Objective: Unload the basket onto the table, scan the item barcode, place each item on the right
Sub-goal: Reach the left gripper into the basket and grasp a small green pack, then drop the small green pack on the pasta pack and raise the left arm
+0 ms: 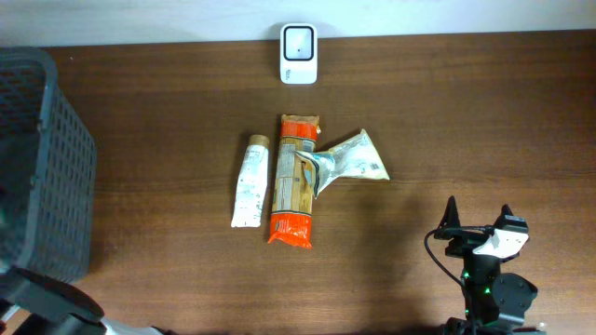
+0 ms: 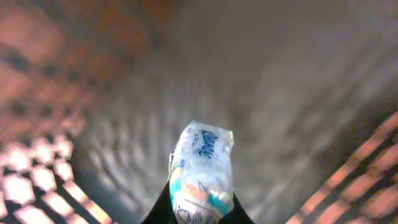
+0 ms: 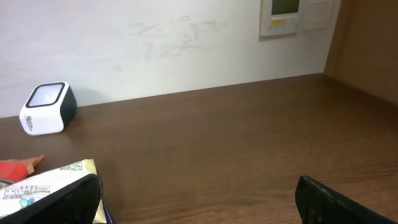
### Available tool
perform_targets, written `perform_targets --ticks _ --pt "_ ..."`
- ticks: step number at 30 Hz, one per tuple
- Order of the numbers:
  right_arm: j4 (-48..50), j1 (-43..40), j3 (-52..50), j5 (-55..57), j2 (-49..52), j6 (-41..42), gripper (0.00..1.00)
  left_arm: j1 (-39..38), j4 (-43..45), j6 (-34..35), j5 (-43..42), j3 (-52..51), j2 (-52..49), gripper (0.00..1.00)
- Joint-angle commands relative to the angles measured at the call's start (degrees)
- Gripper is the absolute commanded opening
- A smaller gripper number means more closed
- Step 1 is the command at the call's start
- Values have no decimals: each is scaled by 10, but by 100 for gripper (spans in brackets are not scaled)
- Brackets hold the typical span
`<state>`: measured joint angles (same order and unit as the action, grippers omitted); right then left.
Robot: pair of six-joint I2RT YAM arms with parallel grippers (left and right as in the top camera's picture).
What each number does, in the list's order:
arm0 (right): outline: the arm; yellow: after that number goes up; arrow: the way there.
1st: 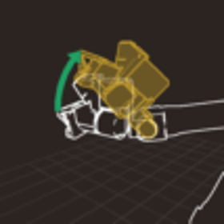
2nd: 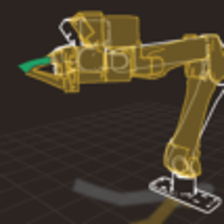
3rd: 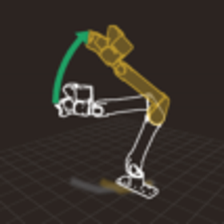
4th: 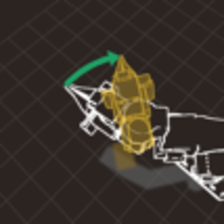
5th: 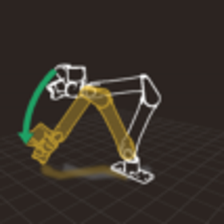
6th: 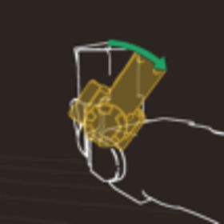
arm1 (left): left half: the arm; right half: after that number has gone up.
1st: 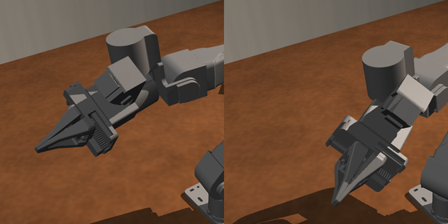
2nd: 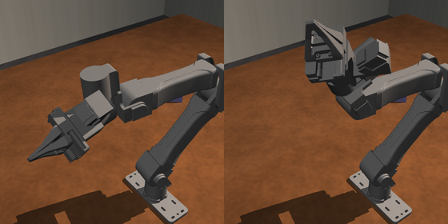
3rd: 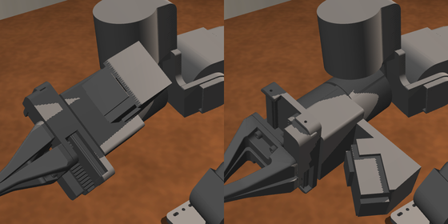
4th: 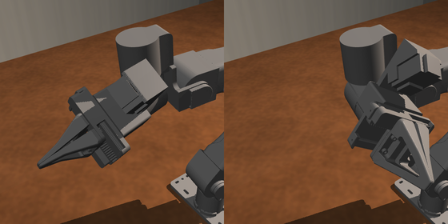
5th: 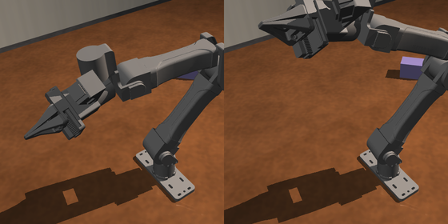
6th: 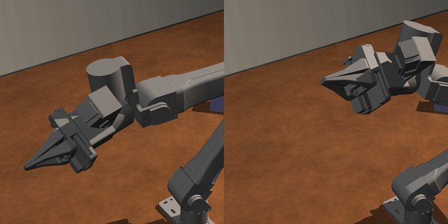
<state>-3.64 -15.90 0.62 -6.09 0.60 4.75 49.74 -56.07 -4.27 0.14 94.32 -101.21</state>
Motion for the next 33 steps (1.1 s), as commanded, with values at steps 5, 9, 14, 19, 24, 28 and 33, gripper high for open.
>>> perform_targets --ticks 5,9,14,19,24,28,33 --pt "-2 -3 -3 2 -4 0 99 -254 -122 29 -321 256 32 0" --pt "-2 -3 -3 2 -4 0 99 -523 -85 42 -224 57 -70 0" --pt "-2 -3 -3 2 -4 0 99 -675 -31 51 -222 7 -177 0" --pt "-2 -3 -3 2 -4 0 99 -684 -32 51 -178 35 -170 99" --pt "-2 -3 -3 1 -4 0 99 -608 -29 51 -142 181 -65 99" --pt "-2 -3 -3 1 -4 0 99 -525 0 51 -142 178 -53 99" --pt "16 -3 -3 -61 -4 4 99 -507 0 51 -92 161 -78 99"
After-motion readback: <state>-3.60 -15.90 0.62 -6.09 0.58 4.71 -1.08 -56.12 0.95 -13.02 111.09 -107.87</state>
